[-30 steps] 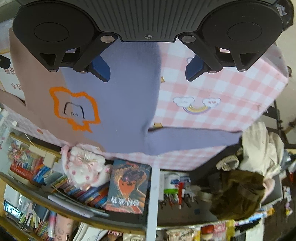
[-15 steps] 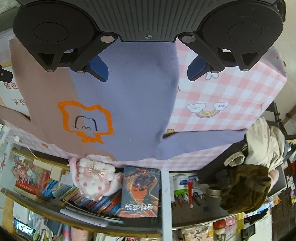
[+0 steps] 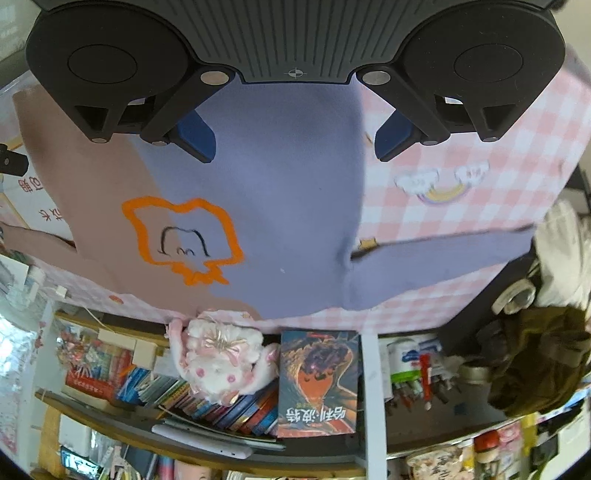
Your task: Fold clothes
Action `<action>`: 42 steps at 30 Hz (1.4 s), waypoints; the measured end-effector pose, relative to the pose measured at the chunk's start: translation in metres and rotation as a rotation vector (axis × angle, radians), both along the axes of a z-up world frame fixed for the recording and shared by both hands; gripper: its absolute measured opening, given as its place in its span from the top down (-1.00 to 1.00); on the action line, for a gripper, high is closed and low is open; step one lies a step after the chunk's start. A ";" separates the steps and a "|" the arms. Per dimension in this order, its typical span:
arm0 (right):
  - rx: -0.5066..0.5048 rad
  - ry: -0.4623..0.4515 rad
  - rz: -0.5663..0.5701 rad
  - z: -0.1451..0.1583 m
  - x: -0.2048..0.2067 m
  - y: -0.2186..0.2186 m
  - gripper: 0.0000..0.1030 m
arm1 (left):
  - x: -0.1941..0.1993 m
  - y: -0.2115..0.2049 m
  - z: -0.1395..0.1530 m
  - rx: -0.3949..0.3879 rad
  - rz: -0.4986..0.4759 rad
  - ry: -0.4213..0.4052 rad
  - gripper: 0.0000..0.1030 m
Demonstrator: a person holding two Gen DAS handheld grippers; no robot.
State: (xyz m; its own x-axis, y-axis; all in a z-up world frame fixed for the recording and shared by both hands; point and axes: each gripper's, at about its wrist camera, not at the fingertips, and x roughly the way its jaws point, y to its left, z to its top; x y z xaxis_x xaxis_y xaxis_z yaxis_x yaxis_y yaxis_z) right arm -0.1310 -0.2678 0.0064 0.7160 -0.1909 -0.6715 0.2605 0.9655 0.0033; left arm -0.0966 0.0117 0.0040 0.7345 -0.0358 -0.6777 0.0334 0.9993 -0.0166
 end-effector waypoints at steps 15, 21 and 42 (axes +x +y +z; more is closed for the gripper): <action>-0.029 0.026 -0.215 -0.004 -0.009 0.121 -0.99 | 0.072 0.096 -0.009 -0.034 -0.181 0.049 -0.85; -0.037 0.032 -0.258 -0.002 -0.002 0.143 -0.99 | 0.087 0.122 -0.013 -0.060 -0.188 0.057 -0.85; -0.063 0.079 -0.146 -0.010 0.044 0.179 -0.99 | 0.117 0.220 -0.024 -0.103 0.114 0.025 -0.84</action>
